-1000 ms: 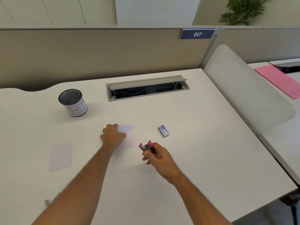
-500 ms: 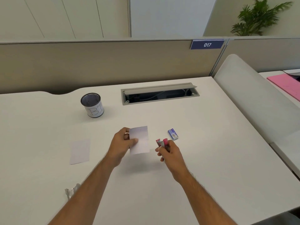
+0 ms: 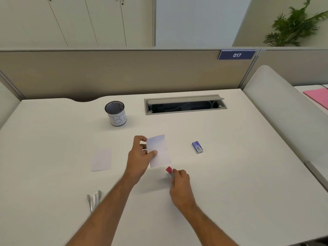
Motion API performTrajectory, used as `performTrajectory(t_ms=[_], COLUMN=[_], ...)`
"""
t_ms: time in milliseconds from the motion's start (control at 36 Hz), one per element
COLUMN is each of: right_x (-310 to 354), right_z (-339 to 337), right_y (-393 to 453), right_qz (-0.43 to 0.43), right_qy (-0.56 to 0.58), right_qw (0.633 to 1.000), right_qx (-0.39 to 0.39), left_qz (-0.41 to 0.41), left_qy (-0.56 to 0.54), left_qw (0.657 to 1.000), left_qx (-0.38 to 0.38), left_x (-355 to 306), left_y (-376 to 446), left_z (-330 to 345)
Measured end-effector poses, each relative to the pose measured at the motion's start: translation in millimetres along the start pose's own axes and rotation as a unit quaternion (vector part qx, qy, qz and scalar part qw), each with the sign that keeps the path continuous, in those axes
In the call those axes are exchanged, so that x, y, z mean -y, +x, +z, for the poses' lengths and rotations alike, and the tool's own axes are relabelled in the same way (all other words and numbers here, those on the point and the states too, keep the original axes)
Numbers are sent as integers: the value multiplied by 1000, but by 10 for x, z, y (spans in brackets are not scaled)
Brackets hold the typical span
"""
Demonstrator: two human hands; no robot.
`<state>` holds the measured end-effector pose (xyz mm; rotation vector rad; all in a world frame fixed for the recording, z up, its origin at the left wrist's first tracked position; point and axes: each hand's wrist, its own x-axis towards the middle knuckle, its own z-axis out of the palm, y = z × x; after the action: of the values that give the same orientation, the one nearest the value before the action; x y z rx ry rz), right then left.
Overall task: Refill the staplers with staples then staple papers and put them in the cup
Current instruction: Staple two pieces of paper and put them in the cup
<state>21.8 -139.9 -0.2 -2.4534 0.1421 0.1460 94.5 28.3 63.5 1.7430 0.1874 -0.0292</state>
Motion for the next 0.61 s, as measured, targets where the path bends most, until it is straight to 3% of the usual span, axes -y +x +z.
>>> performTrajectory(t_ms=[250, 611], right_x=[66, 82], right_z=[168, 256], right_y=[-151, -238], right_qz=[-57, -55], right_qy=[-32, -73], right_qw=[996, 992], right_qx=[-67, -92], left_qz=[18, 36], left_qy=[8, 18], left_qw=[1000, 999], left_qx=[-7, 7], left_x=[-52, -92], left_y=[13, 6], left_z=[3, 6])
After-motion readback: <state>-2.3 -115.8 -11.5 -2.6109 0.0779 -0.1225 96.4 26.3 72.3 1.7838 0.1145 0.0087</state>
